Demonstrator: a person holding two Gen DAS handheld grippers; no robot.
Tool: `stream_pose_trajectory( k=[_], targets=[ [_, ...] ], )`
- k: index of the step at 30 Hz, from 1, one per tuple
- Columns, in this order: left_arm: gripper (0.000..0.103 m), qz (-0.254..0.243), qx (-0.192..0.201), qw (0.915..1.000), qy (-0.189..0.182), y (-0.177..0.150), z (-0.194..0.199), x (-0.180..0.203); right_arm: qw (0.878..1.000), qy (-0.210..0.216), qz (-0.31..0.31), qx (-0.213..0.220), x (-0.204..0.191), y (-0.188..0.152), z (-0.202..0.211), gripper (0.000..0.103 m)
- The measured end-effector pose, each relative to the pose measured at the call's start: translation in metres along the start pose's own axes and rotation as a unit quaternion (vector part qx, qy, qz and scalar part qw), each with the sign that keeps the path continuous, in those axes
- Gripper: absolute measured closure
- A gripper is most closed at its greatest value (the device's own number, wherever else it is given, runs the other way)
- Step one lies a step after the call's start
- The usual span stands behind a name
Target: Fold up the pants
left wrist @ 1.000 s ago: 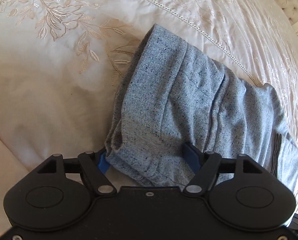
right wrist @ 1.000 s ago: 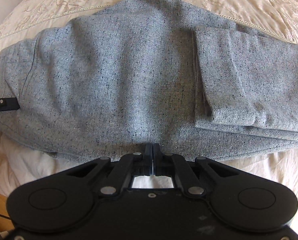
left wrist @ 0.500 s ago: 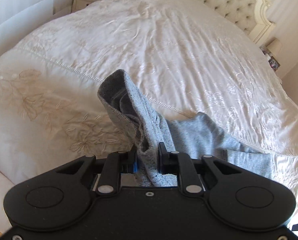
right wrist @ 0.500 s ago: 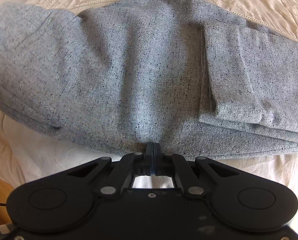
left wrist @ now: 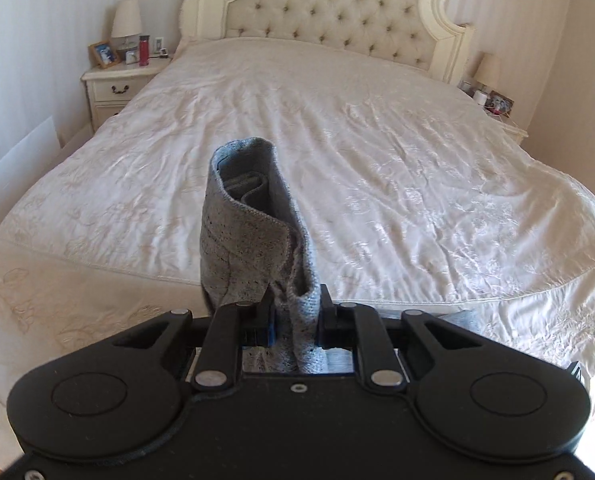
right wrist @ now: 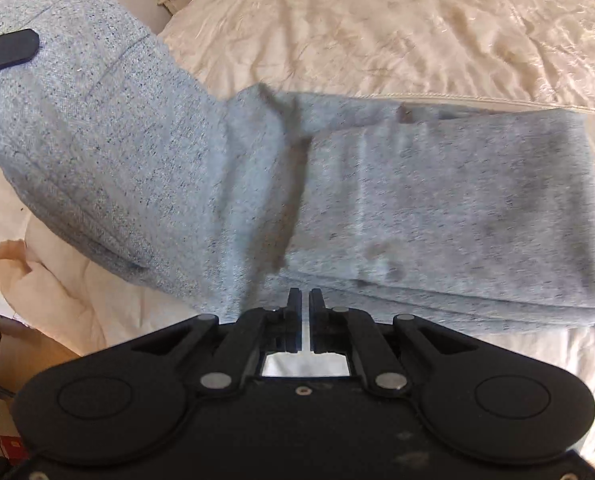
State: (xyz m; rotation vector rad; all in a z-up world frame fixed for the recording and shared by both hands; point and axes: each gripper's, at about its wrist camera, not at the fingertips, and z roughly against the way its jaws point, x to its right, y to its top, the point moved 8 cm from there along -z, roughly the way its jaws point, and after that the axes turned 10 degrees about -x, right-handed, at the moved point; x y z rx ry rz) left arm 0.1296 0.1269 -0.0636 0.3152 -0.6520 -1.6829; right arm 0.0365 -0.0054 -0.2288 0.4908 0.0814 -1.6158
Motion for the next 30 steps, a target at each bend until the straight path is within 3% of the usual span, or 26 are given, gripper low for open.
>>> stream_pose_trajectory(
  k=[4, 7, 10, 12, 16, 20, 25, 28, 30],
  targets=[
    [0.079, -0.038, -0.027, 0.9985, -0.028, 0.002, -0.046, 0.094, 0.999, -0.025, -0.031, 0.007, 0.064, -0.008, 0.020, 0.095],
    [0.072, -0.043, -0.092, 0.9928, -0.063, -0.013, -0.102, 0.156, 0.997, -0.044, -0.063, -0.009, 0.111, -0.024, 0.026, 0.094],
    [0.073, -0.044, -0.161, 0.9817, -0.092, -0.035, -0.143, 0.197, 0.995, -0.061, -0.082, -0.019, 0.144, -0.039, 0.032, 0.094],
    [0.073, -0.038, -0.164, 0.9809, -0.097, -0.042, -0.142, 0.208, 0.994, -0.068, -0.087, -0.018, 0.163, -0.048, 0.040, 0.093],
    [0.073, -0.037, -0.141, 0.9870, -0.069, -0.040, -0.126, 0.190, 0.992, -0.060, -0.107, 0.002, 0.181, -0.038, 0.048, 0.086],
    [0.073, -0.001, -0.143, 0.9896, 0.012, -0.044, -0.130, 0.134, 0.993, -0.042, -0.101, 0.036, 0.178, -0.004, 0.052, 0.076],
    [0.073, 0.060, -0.196, 0.9757, 0.077, -0.080, -0.151, 0.067, 0.995, -0.017, -0.087, 0.049, 0.167, 0.038, 0.042, 0.068],
    [0.072, 0.056, -0.256, 0.9615, 0.084, -0.118, -0.166, 0.052, 0.996, -0.015, -0.082, 0.042, 0.162, 0.053, 0.030, 0.068],
    [0.071, 0.047, -0.264, 0.9602, 0.079, -0.133, -0.165, 0.050, 0.996, -0.014, -0.078, 0.031, 0.159, 0.059, 0.023, 0.068]
  ],
)
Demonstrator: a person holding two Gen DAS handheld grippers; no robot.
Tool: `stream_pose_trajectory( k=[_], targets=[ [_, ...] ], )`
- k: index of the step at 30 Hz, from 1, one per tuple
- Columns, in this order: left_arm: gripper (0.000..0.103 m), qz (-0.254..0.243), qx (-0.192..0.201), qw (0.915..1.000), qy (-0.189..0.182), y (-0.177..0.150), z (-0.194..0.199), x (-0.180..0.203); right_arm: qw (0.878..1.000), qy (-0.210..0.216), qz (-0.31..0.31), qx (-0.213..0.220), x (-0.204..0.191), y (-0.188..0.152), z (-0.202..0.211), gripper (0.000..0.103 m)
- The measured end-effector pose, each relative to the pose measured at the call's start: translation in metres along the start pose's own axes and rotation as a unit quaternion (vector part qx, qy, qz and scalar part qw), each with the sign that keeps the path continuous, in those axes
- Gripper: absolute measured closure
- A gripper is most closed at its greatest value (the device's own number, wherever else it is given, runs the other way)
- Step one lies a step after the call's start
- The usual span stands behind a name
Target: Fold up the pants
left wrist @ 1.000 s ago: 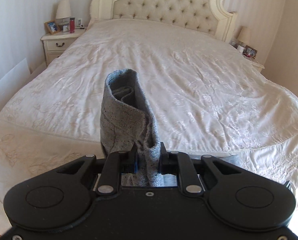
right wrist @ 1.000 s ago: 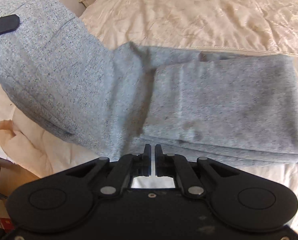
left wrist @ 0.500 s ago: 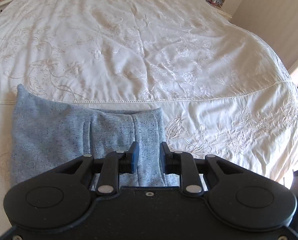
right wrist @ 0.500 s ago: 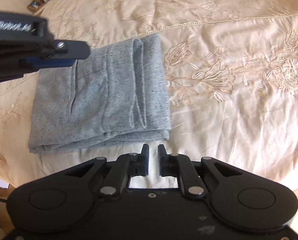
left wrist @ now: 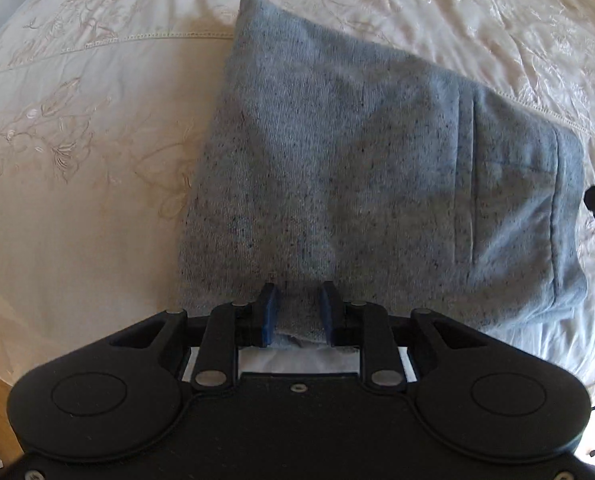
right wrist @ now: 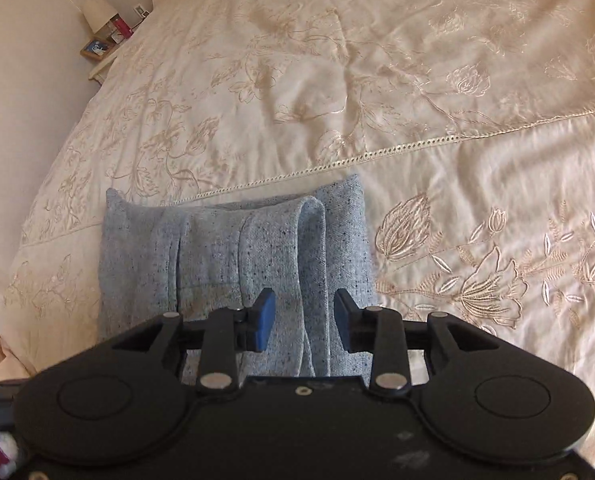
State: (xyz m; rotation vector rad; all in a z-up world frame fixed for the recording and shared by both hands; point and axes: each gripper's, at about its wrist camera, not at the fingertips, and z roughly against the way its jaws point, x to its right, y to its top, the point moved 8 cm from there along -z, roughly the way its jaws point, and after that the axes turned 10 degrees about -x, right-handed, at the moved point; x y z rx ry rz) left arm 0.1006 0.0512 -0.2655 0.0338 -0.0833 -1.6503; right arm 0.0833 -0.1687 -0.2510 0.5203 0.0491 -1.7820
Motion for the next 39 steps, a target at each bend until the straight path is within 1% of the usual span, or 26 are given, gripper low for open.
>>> stream_pose_trajectory(
  k=[3, 6, 11, 15, 17, 20, 21, 23, 24, 25, 30, 35, 37, 38, 39],
  targets=[
    [0.071, -0.020, 0.025, 0.9994, -0.012, -0.012, 0.016, 0.001, 1.000, -0.003, 0.011, -0.014, -0.002, 0.001, -0.014, 0.067],
    [0.071, -0.012, 0.029, 0.9992, -0.024, -0.025, 0.028, -0.008, 0.999, -0.003, 0.020, -0.027, -0.005, -0.005, -0.018, 0.066],
    [0.071, 0.041, 0.024, 0.9989, -0.001, -0.046, 0.033, -0.039, 0.999, -0.010, 0.019, -0.047, 0.001, -0.011, -0.031, 0.062],
    [0.071, 0.093, 0.016, 0.9955, 0.007, -0.058, 0.034, -0.064, 0.999, -0.002, 0.011, -0.053, 0.005, -0.012, -0.037, 0.060],
    [0.071, 0.111, 0.010, 0.9937, 0.009, -0.058, 0.032, -0.071, 0.998, 0.004, 0.009, -0.055, 0.006, -0.012, -0.040, 0.059],
    [0.071, 0.122, 0.006, 0.9924, 0.011, -0.057, 0.029, -0.073, 0.998, 0.010, 0.015, -0.053, 0.007, -0.010, -0.041, 0.058],
    [0.071, 0.123, 0.005, 0.9924, 0.011, -0.056, 0.028, -0.072, 0.998, 0.012, 0.021, -0.053, 0.006, -0.010, -0.041, 0.061],
    [0.071, 0.121, 0.006, 0.9926, 0.009, -0.056, 0.028, -0.070, 0.998, 0.019, 0.042, -0.049, 0.002, -0.009, -0.037, 0.073],
    [0.071, 0.119, 0.007, 0.9928, 0.007, -0.055, 0.028, -0.068, 0.997, 0.015, 0.053, -0.045, -0.001, -0.010, -0.034, 0.085],
    [0.071, 0.117, 0.007, 0.9931, 0.006, -0.055, 0.027, -0.066, 0.997, 0.010, 0.063, -0.041, -0.003, -0.010, -0.032, 0.090],
    [0.071, 0.106, 0.009, 0.9943, 0.000, -0.054, 0.027, -0.054, 0.995, 0.004, 0.096, -0.019, -0.015, -0.009, -0.015, 0.094],
    [0.071, 0.102, 0.016, 0.9946, -0.004, -0.052, 0.032, -0.046, 0.991, 0.000, 0.130, 0.023, -0.028, -0.002, 0.015, 0.097],
    [0.071, 0.103, 0.022, 0.9944, -0.006, -0.050, 0.037, -0.046, 0.989, -0.013, 0.141, 0.042, -0.025, 0.000, 0.027, 0.102],
    [0.071, 0.105, 0.026, 0.9941, -0.008, -0.049, 0.040, -0.046, 0.989, -0.017, 0.137, 0.046, -0.020, 0.001, 0.029, 0.102],
    [0.071, 0.106, 0.030, 0.9939, -0.011, -0.048, 0.042, -0.046, 0.991, -0.018, 0.127, 0.033, -0.013, 0.002, 0.023, 0.102]
  ],
)
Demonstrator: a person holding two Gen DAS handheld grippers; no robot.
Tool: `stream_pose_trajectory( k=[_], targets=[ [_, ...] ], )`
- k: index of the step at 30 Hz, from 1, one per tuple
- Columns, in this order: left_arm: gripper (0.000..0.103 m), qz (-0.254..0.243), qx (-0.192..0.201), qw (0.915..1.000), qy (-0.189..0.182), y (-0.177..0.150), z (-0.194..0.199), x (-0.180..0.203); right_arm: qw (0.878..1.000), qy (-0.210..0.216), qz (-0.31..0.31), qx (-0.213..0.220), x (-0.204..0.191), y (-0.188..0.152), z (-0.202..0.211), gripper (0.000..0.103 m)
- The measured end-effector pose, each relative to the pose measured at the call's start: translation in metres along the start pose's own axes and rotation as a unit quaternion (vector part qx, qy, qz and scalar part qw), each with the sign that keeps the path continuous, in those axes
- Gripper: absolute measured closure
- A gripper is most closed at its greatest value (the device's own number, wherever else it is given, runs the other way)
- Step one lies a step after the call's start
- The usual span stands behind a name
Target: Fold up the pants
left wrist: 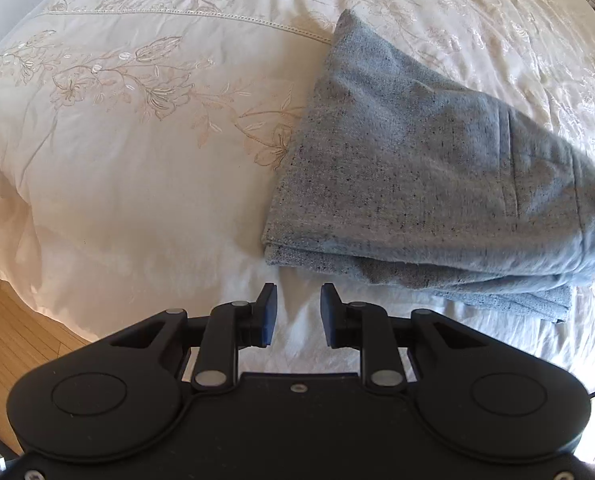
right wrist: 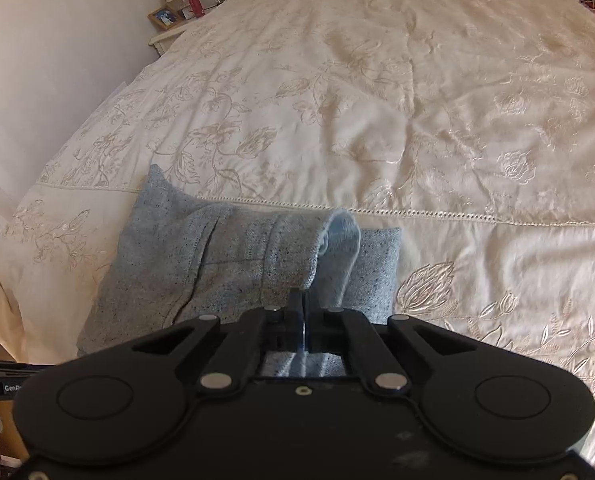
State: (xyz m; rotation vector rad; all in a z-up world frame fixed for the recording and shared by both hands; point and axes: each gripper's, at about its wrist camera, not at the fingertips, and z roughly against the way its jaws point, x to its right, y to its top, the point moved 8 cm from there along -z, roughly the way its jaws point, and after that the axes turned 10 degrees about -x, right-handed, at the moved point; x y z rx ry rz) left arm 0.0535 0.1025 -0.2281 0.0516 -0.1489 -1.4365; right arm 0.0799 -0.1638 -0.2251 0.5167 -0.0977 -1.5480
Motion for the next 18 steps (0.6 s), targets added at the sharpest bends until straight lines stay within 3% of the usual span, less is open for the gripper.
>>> stream_pose_trajectory(
  k=[3, 5, 10, 18],
  targets=[
    [0.071, -0.007, 0.004, 1.0000, -0.004, 0.004, 0.003, 0.002, 0.998, -0.011, -0.028, -0.046, 0.018, -0.010, -0.023, 0.101],
    [0.071, -0.021, 0.013, 0.9997, -0.001, 0.010, 0.010, 0.007, 0.999, -0.030, -0.021, -0.025, 0.016, -0.007, -0.017, 0.098],
    [0.071, -0.056, 0.049, 0.9972, -0.011, 0.047, 0.034, 0.023, 1.000, -0.014, -0.006, 0.025, -0.013, 0.017, 0.000, 0.089],
    [0.071, -0.125, 0.081, 0.9888, -0.012, 0.138, 0.022, 0.063, 1.000, -0.023, 0.004, 0.010, -0.041, 0.037, -0.027, 0.089]
  ],
)
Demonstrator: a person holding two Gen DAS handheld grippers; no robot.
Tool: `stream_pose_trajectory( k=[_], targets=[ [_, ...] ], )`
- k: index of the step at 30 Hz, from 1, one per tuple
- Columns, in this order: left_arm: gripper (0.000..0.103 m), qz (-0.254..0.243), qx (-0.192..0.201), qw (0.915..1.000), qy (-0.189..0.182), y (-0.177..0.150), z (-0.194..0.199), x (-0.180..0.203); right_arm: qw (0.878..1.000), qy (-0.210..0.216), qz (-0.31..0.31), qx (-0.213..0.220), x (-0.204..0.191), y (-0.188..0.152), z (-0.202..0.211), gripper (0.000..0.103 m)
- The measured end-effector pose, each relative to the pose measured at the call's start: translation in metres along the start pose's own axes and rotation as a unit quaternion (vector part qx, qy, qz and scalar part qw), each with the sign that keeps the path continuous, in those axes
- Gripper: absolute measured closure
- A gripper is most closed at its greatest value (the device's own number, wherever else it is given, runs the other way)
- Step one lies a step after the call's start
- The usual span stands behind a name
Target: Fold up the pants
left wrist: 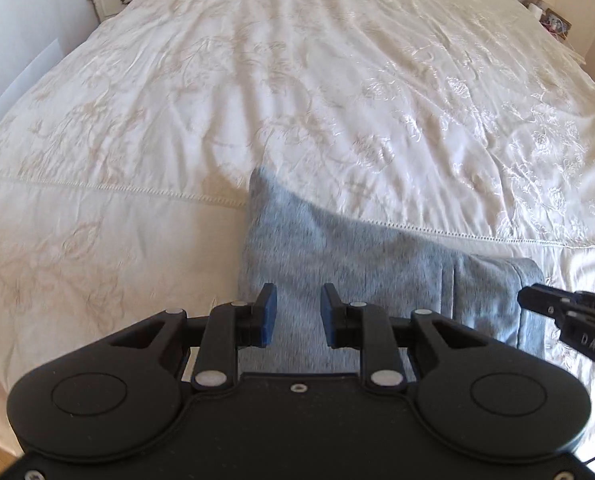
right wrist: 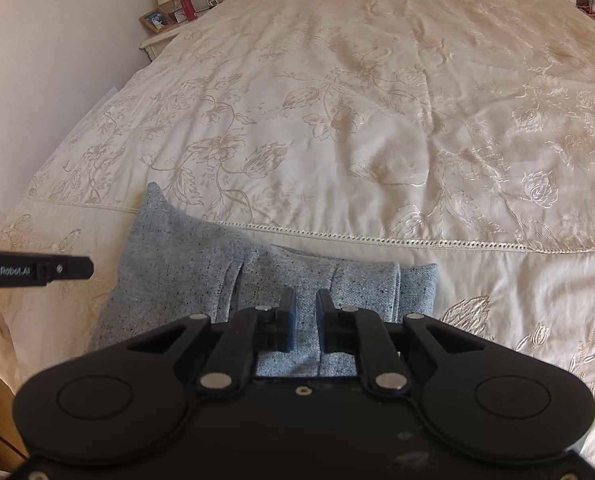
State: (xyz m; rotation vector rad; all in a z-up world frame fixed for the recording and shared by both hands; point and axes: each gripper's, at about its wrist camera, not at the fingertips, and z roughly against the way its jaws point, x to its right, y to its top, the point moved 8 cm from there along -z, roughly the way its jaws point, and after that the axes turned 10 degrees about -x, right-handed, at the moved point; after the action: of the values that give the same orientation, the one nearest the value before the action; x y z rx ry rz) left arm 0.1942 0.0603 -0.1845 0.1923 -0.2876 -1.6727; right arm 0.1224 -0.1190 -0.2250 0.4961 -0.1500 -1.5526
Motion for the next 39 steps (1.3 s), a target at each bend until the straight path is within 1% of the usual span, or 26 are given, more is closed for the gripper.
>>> stream_pose_trajectory(
  k=[3, 6, 9, 10, 12, 14, 17, 20, 21, 25, 26, 27, 29, 32, 34, 39],
  targets=[
    [0.071, -0.020, -0.011, 0.9997, -0.001, 0.023, -0.025, 0.005, 1.000, -0.012, -0.014, -0.011, 0.002, 0.002, -0.010, 0.089],
    [0.071, -0.022, -0.036, 0.9991, 0.006, 0.035, -0.060, 0.002, 0.999, -0.028, -0.019, -0.032, 0.008, 0.002, -0.025, 0.088],
    [0.070, -0.011, -0.065, 0.9976, 0.019, 0.040, -0.093, -0.010, 0.997, -0.049, -0.010, -0.053, 0.011, -0.001, -0.044, 0.093],
    [0.070, -0.006, -0.074, 0.9971, 0.016, 0.041, -0.101, -0.014, 0.997, -0.052, -0.007, -0.058, 0.012, -0.002, -0.050, 0.094],
    [0.069, 0.005, -0.086, 0.9963, -0.003, 0.043, -0.110, -0.018, 0.996, -0.059, -0.010, -0.061, 0.012, -0.002, -0.055, 0.094],
    [0.069, 0.004, -0.085, 0.9963, -0.010, 0.044, -0.108, -0.018, 0.996, -0.067, -0.011, -0.058, 0.011, -0.003, -0.057, 0.094],
    [0.069, -0.002, -0.069, 0.9974, -0.019, 0.042, -0.092, -0.019, 0.997, -0.069, 0.000, -0.041, 0.009, -0.005, -0.051, 0.094],
    [0.069, -0.001, -0.057, 0.9979, -0.030, 0.032, -0.072, -0.026, 0.999, -0.041, -0.010, -0.015, 0.008, -0.012, -0.033, 0.083],
    [0.069, 0.000, -0.054, 0.9980, -0.033, 0.026, -0.067, -0.029, 0.999, -0.044, -0.018, -0.010, 0.011, -0.015, -0.025, 0.073],
    [0.069, 0.001, -0.060, 0.9974, -0.041, -0.004, -0.052, -0.042, 0.997, -0.048, -0.054, 0.001, 0.029, -0.027, -0.005, 0.068],
    [0.068, 0.000, -0.065, 0.9969, -0.045, -0.011, -0.052, -0.044, 0.997, -0.043, -0.070, -0.001, 0.036, -0.031, -0.003, 0.067],
    [0.061, 0.000, -0.071, 0.9963, -0.049, -0.019, -0.053, -0.045, 0.996, -0.037, -0.085, -0.007, 0.042, -0.035, -0.003, 0.066],
    [0.053, 0.001, -0.082, 0.9951, -0.056, -0.034, -0.056, -0.047, 0.994, -0.025, -0.109, -0.021, 0.053, -0.042, -0.007, 0.063],
    [0.052, 0.002, -0.096, 0.9937, -0.057, -0.049, -0.061, -0.048, 0.991, -0.016, -0.122, -0.044, 0.062, -0.050, -0.018, 0.060],
    [0.051, 0.000, -0.097, 0.9938, -0.055, -0.055, -0.063, -0.047, 0.990, -0.011, -0.127, -0.056, 0.065, -0.055, -0.027, 0.057],
    [0.048, -0.017, -0.100, 0.9936, -0.051, -0.050, -0.073, -0.043, 0.987, -0.001, -0.150, -0.065, 0.072, -0.057, -0.042, 0.049]
  ],
)
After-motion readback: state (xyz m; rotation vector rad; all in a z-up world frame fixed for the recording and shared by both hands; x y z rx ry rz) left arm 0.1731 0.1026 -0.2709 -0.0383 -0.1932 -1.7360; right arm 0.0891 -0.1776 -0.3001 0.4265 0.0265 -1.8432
